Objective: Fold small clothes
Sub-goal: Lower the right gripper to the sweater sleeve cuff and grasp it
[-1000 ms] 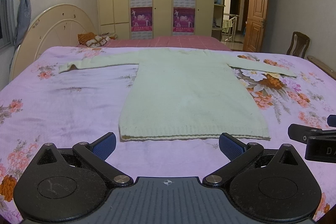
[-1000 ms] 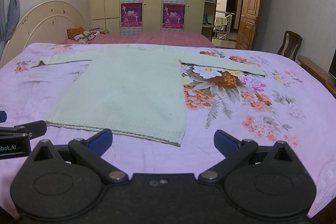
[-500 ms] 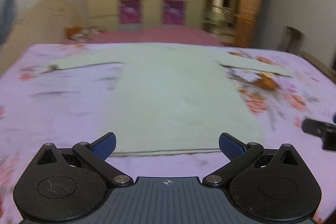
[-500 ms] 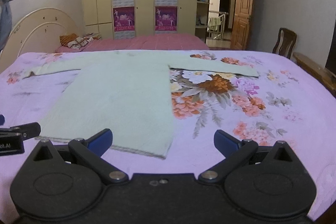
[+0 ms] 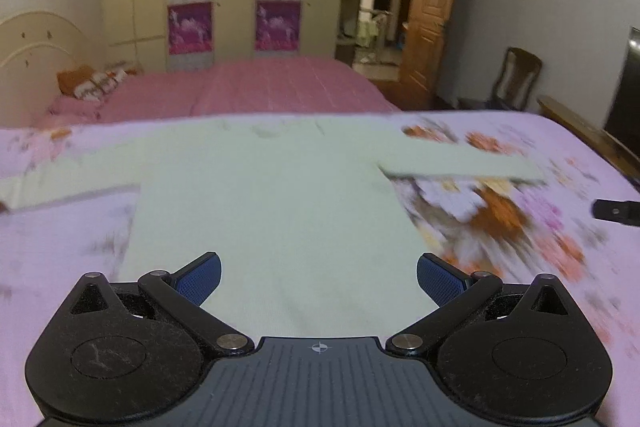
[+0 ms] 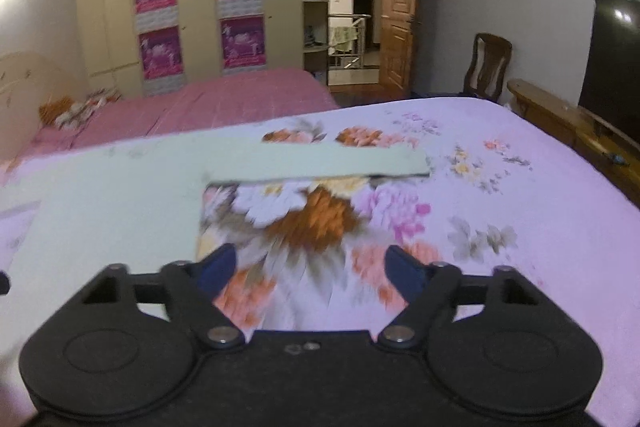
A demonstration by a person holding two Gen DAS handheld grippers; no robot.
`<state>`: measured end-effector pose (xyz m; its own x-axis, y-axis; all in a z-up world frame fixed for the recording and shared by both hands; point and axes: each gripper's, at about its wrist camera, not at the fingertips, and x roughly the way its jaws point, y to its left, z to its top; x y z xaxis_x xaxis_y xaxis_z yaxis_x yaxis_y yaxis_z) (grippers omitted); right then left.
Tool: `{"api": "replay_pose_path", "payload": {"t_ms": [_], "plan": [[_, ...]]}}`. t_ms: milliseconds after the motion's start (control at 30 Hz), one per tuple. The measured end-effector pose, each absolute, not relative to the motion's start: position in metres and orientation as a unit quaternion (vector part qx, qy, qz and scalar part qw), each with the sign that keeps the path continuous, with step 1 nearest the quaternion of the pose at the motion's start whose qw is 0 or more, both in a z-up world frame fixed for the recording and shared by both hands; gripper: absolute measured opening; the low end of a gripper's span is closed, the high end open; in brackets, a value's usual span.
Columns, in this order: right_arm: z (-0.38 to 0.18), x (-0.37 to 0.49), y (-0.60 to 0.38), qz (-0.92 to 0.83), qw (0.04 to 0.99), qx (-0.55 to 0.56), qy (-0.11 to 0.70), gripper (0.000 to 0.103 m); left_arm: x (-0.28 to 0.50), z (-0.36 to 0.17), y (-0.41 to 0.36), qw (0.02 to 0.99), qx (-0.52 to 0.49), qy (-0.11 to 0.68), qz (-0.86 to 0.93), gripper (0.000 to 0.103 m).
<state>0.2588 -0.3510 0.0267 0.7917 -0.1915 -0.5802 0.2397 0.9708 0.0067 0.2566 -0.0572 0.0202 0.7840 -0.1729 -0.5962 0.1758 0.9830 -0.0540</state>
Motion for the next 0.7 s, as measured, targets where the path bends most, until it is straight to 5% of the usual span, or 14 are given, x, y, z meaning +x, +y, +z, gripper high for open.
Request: {"api": "replay_pose_path", "payload": {"t_ms": [233, 467, 700], "plan": [[-0.014, 0.37, -0.442, -0.122, 0.934, 0.156, 0.296, 0.042, 0.36, -0.01, -0.055, 0.951, 0.03, 0.305, -0.031, 0.103], [-0.086, 0.437, -0.54, -0.163, 0.893, 0.309, 0.283, 0.029, 0.412, -0.041, -0.045, 0.955, -0.003, 0.296, -0.022, 0.103], [-0.115, 0.442, -0.574, -0.181, 0.882, 0.355, 0.253, 0.027, 0.437, -0.058, -0.032, 0.946, -0.013, 0.325, -0.002, 0.103]]}}
